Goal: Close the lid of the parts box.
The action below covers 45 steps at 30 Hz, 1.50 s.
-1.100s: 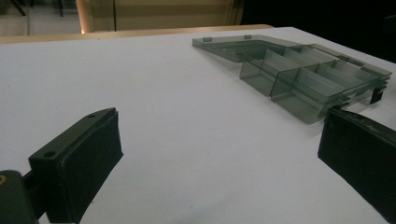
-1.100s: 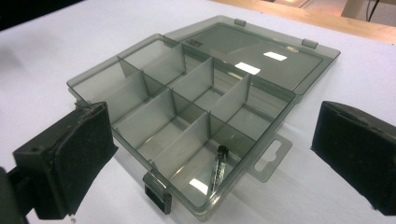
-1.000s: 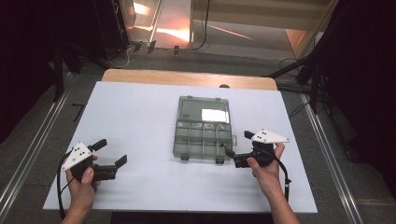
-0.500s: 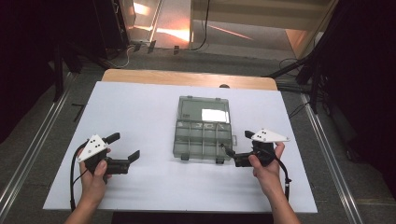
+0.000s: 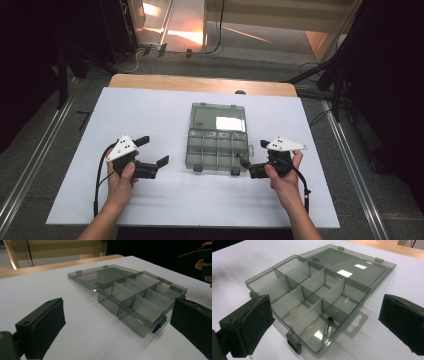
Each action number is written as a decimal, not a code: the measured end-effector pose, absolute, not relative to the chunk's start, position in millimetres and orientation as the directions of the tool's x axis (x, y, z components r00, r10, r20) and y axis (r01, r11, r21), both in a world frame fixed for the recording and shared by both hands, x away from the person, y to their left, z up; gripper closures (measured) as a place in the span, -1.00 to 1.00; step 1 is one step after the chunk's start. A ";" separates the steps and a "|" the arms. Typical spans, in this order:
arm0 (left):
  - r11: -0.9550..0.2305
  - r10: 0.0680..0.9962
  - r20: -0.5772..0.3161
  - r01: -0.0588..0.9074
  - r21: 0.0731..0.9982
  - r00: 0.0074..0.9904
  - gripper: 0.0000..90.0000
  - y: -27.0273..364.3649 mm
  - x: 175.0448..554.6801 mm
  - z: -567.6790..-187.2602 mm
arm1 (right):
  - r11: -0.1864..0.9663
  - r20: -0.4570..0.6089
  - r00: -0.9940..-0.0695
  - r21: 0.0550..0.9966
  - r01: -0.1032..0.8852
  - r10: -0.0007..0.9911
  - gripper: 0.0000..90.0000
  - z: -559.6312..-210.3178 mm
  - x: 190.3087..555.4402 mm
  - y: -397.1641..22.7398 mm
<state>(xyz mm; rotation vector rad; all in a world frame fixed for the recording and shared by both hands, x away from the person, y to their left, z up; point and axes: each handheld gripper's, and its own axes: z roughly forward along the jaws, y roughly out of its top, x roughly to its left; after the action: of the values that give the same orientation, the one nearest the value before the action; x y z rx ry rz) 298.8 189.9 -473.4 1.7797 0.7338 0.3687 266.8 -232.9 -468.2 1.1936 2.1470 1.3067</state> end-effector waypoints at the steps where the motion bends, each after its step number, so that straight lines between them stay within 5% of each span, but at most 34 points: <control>1: -0.187 0.639 -0.114 0.298 0.936 0.761 -1.00 186.7 301.0 -473.8 | 0.215 0.121 -0.579 0.852 0.478 0.806 -1.00 -468.5 267.2 -233.0; 45: -0.168 0.636 -0.164 0.343 0.924 0.754 -1.00 120.1 370.4 -480.8 | 0.165 0.167 -0.515 0.828 0.536 0.841 -1.00 -477.0 315.9 -230.2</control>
<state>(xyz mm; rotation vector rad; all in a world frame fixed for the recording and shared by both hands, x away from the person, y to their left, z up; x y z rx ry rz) 370.4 120.1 -480.8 1.7766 0.7666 0.3101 315.9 -230.2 -477.0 1.3154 2.1162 1.2835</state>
